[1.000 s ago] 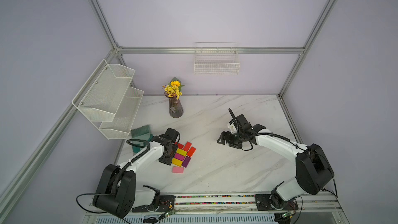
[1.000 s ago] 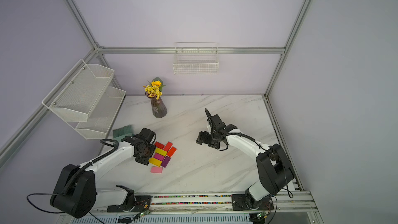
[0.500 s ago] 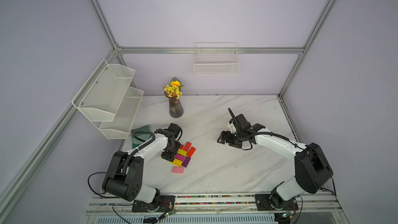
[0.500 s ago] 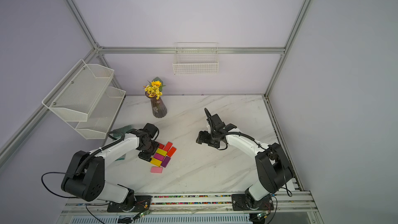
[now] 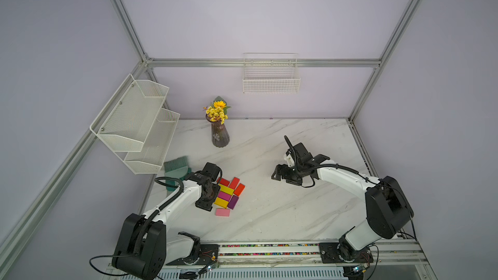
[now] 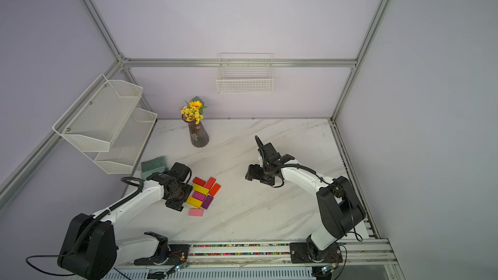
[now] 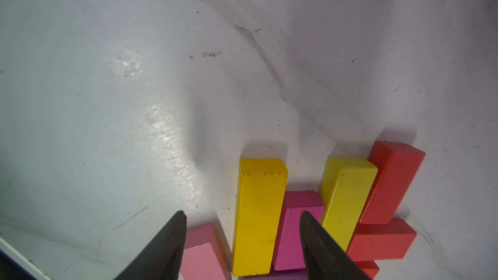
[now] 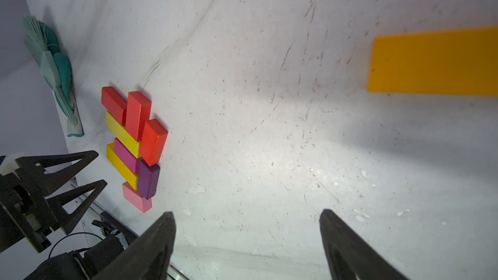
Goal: Assemble the letter c with building blocks
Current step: Pick up the building block from the center of the board.
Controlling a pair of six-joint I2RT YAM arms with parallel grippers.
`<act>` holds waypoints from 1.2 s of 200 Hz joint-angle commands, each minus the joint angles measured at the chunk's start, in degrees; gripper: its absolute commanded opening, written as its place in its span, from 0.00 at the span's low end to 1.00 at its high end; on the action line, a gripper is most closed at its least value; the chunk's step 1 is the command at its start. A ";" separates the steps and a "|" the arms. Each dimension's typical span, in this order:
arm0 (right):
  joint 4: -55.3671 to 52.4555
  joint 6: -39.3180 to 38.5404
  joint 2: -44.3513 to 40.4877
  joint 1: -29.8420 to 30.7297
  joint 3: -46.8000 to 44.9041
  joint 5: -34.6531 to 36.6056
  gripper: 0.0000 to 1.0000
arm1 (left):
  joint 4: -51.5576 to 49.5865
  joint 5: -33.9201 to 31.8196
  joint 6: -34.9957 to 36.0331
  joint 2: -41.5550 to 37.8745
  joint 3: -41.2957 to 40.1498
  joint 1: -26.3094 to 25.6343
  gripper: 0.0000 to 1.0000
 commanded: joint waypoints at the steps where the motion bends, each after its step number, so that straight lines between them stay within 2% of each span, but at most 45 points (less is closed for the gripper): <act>1: -0.37 0.09 -0.21 0.18 1.75 -0.33 0.86 | 1.84 -0.79 -0.60 1.12 0.69 0.71 0.67; 76: 4.06 -0.31 -1.62 0.18 1.23 -6.67 0.86 | 3.20 0.35 0.98 5.83 1.74 1.68 0.66; 144: 3.94 -0.66 -1.27 0.17 1.58 -6.81 0.86 | 3.89 1.93 2.81 10.89 3.76 1.88 0.62; 190: 3.69 -0.87 -1.06 0.17 1.92 -6.65 0.86 | 3.80 2.46 2.86 11.58 3.62 1.83 0.60; 240: 3.72 -0.92 -1.18 0.17 1.98 -6.22 0.86 | 3.66 2.64 2.58 11.31 2.94 1.88 0.52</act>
